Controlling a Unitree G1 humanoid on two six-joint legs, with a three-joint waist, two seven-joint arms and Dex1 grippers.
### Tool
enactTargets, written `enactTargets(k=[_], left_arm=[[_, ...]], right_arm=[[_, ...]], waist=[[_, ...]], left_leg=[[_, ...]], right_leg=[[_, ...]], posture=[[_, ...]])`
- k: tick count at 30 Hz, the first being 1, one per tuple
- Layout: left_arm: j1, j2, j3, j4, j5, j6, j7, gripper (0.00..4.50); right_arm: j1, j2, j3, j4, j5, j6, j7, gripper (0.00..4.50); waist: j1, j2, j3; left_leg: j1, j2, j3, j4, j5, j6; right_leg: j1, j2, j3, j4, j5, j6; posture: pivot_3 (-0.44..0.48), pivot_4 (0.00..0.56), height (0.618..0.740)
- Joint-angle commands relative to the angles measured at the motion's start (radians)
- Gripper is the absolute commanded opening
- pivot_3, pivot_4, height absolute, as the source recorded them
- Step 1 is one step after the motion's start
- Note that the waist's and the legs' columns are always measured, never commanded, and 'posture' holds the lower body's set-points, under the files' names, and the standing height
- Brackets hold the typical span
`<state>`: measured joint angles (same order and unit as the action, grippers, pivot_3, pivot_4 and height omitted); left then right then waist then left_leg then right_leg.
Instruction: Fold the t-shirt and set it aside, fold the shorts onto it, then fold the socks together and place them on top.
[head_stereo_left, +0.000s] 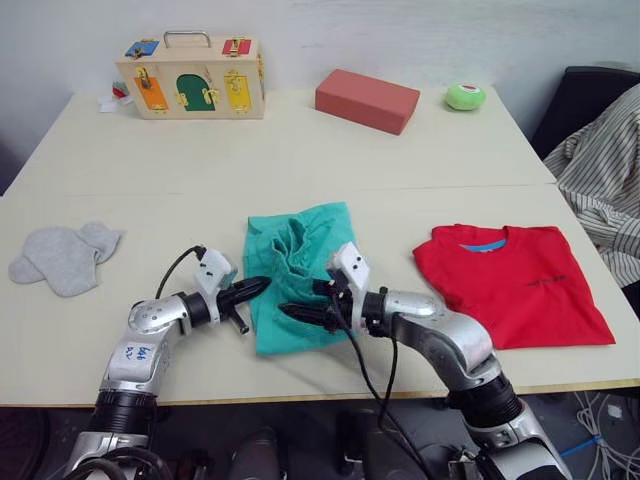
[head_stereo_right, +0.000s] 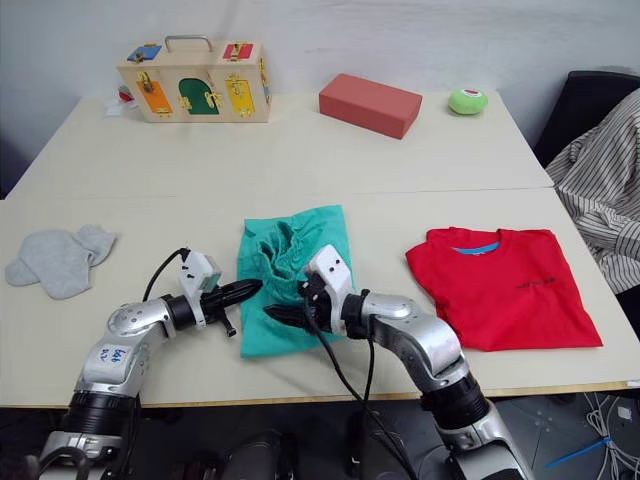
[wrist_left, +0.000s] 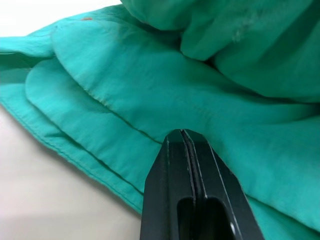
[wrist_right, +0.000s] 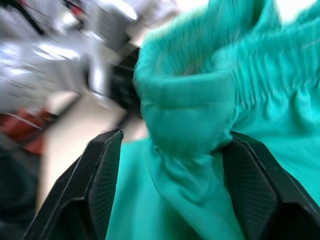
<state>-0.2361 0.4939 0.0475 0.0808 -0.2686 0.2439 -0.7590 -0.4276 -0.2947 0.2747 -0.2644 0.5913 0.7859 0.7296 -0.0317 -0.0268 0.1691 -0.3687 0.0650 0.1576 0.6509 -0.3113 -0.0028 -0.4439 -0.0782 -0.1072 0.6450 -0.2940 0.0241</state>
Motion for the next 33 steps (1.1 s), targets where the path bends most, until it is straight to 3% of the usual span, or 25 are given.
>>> enactTargets(k=[1, 4, 7, 9, 11, 14, 16, 20, 24, 29, 33], left_arm=[[0.071, 0.062, 0.114, -0.01, -0.04, 0.016, 0.002, 0.0], [0.09, 0.099, 0.184, -0.04, -0.146, 0.028, -0.089, 0.0], [0.066, 0.134, 0.249, -0.089, -0.288, 0.112, -0.178, 0.0], [0.023, 0.185, 0.257, -0.135, -0.353, 0.212, -0.209, 0.0], [-0.047, 0.205, 0.227, -0.182, -0.4, 0.293, -0.21, 0.0], [-0.161, 0.169, 0.123, -0.209, -0.375, 0.328, -0.186, 0.0], [-0.234, 0.107, 0.037, -0.175, -0.309, 0.293, -0.166, 0.0], [-0.341, -0.017, -0.129, -0.01, -0.13, 0.162, -0.127, 0.0], [-0.391, -0.098, -0.19, 0.17, -0.013, 0.066, -0.064, 0.0], [-0.361, -0.119, -0.18, 0.314, 0.062, -0.046, -0.019, 0.0], [-0.287, -0.109, -0.131, 0.371, 0.05, -0.17, -0.043, 0.0]], right_arm=[[0.014, -0.126, -0.179, -0.139, 0.29, 0.147, 0.15, 2.85], [0.03, -0.209, -0.303, -0.13, 0.419, 0.221, 0.152, 2.85], [0.041, -0.221, -0.329, -0.069, 0.32, 0.119, 0.121, 2.68], [0.063, -0.26, -0.212, -0.033, 0.086, -0.107, 0.168, 2.28], [0.068, -0.254, -0.096, 0.046, -0.117, -0.342, 0.188, 1.61], [0.061, -0.186, -0.011, 0.169, -0.275, -0.563, 0.169, 0.47], [0.059, -0.134, 0.01, 0.241, -0.335, -0.641, 0.135, 0.04], [0.082, -0.093, 0.048, 0.334, -0.437, -0.72, 0.097, 0.04], [0.138, -0.118, 0.068, 0.275, -0.429, -0.68, 0.157, 0.04], [0.203, -0.161, 0.039, 0.181, -0.361, -0.611, 0.222, 0.04], [0.248, -0.199, 0.004, 0.14, -0.324, -0.594, 0.255, 0.04]], waist=[[-0.001, 0.0, 0.0], [0.001, 0.0, 0.0], [0.005, 0.0, 0.0], [0.008, -0.001, 0.001], [0.008, -0.002, 0.002], [0.006, -0.002, 0.002], [0.006, -0.002, 0.002], [0.004, -0.003, 0.002], [0.005, -0.003, 0.002], [0.004, -0.003, 0.002], [0.002, -0.003, 0.002]], left_leg=[[0.0, 0.0, 0.0, 0.0, 0.0, 0.001], [0.0, 0.0, -0.001, 0.0, -0.001, 0.001], [-0.001, 0.0, -0.003, 0.0, -0.001, 0.001], [-0.002, 0.0, -0.003, 0.0, 0.0, 0.001], [-0.002, 0.0, -0.004, 0.0, 0.0, 0.0], [-0.003, -0.002, -0.004, 0.0, 0.003, -0.003], [-0.002, -0.002, -0.002, -0.001, 0.004, -0.006], [-0.002, -0.002, 0.002, 0.002, 0.005, -0.006], [-0.001, -0.001, 0.003, 0.002, 0.005, -0.006], [0.0, 0.0, 0.002, 0.002, 0.005, -0.006], [0.002, 0.0, 0.001, 0.002, 0.005, -0.006]], right_leg=[[0.0, 0.0, 0.0, 0.0, 0.0, 0.0], [0.0, 0.0, -0.001, -0.001, 0.0, 0.0], [0.0, -0.001, -0.003, -0.001, 0.0, -0.003], [0.0, -0.001, -0.003, -0.001, 0.001, -0.003], [0.0, 0.0, -0.004, -0.002, 0.001, -0.003], [0.0, 0.0, -0.004, -0.002, 0.001, -0.002], [0.0, 0.0, -0.002, -0.002, 0.001, -0.001], [0.0, 0.001, 0.0, -0.003, 0.001, -0.001], [0.0, 0.002, 0.0, -0.002, 0.001, -0.001], [0.0, 0.003, 0.0, -0.001, 0.001, -0.001], [0.002, 0.001, 0.0, 0.0, 0.001, -0.001]], posture=[[0.0, 0.15, 0.74], [0.0, 0.15, 0.74], [0.0, 0.15, 0.74], [0.0, 0.15, 0.74], [0.0, 0.15, 0.74], [0.0, 0.15, 0.74], [0.0, 0.15, 0.74], [0.0, 0.15, 0.74], [0.0, 0.15, 0.74], [0.0, 0.15, 0.74], [0.0, 0.15, 0.74]])
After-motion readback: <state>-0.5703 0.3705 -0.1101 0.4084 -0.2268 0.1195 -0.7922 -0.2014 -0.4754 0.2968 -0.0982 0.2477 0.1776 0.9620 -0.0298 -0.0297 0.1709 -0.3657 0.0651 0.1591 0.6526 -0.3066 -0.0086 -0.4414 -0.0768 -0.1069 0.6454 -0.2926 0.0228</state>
